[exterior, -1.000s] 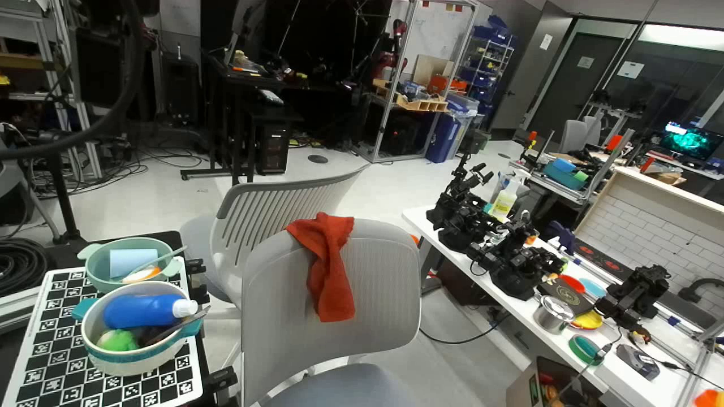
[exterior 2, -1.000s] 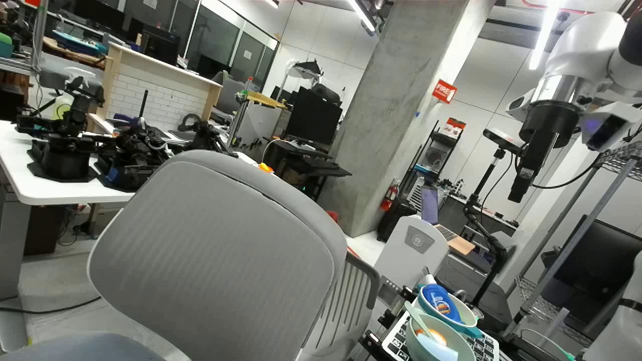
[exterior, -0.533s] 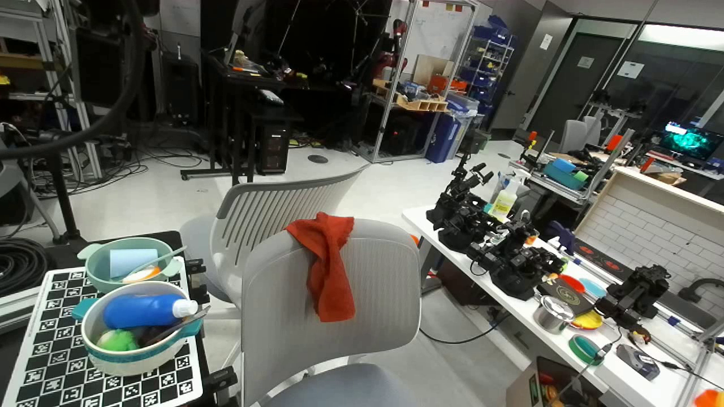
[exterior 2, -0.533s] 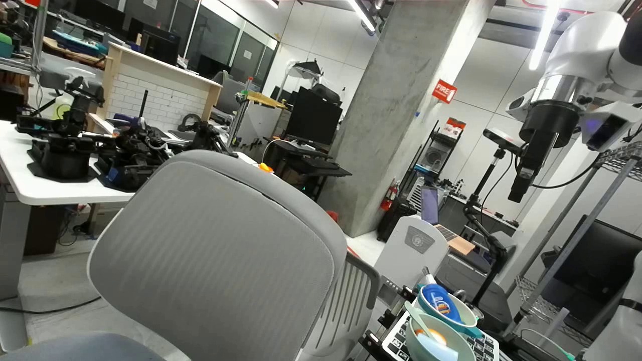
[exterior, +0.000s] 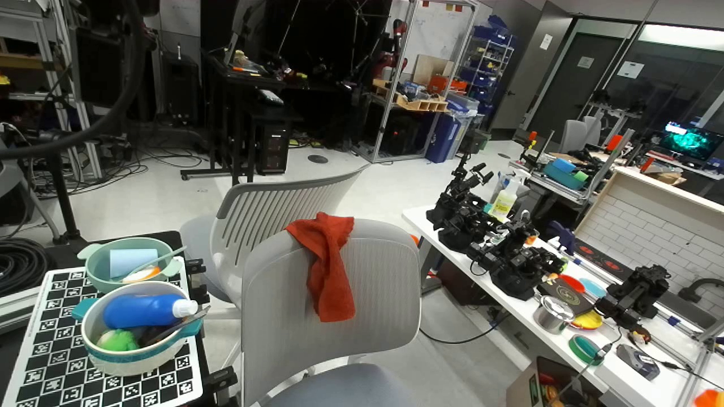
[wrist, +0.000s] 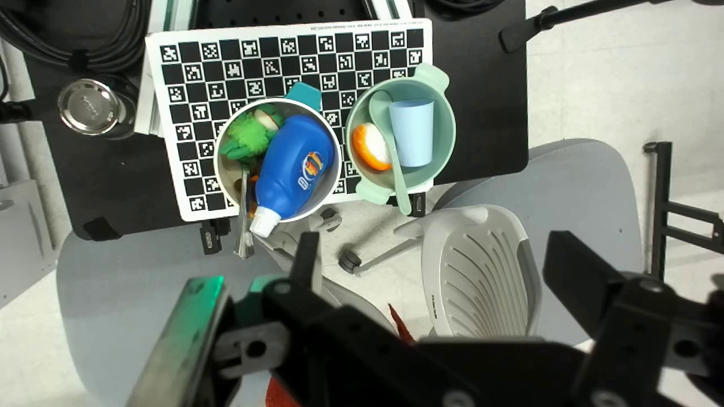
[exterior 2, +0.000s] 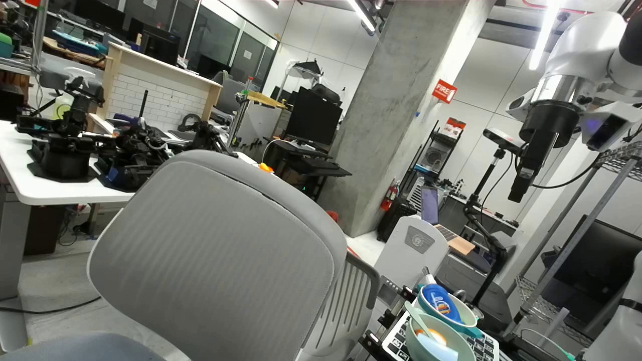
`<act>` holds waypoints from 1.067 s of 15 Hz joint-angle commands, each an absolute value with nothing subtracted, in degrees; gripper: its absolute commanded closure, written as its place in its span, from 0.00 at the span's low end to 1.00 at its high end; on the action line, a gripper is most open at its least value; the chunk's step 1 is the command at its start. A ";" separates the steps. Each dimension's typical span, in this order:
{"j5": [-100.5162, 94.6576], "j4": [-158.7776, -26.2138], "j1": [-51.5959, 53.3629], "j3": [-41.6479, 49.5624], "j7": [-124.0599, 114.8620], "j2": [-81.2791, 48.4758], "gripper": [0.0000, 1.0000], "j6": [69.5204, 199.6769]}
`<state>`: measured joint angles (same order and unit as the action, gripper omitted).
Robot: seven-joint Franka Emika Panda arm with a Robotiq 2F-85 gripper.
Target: Move the towel to the chair on the left then back to the chair on the right
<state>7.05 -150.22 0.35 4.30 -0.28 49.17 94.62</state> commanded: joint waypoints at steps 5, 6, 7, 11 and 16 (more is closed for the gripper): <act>7.49 -150.10 -0.56 3.63 0.27 49.08 0.00 94.44; 7.49 -150.10 -0.56 3.63 0.27 49.08 0.00 94.44; 7.49 -150.10 -0.56 3.63 0.27 49.08 0.00 94.44; 7.49 -150.10 -0.56 3.63 0.27 49.08 0.00 94.44; 7.64 -144.44 -0.13 3.76 0.76 37.88 0.00 102.50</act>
<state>7.05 -149.62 0.29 4.10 -0.31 46.17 98.08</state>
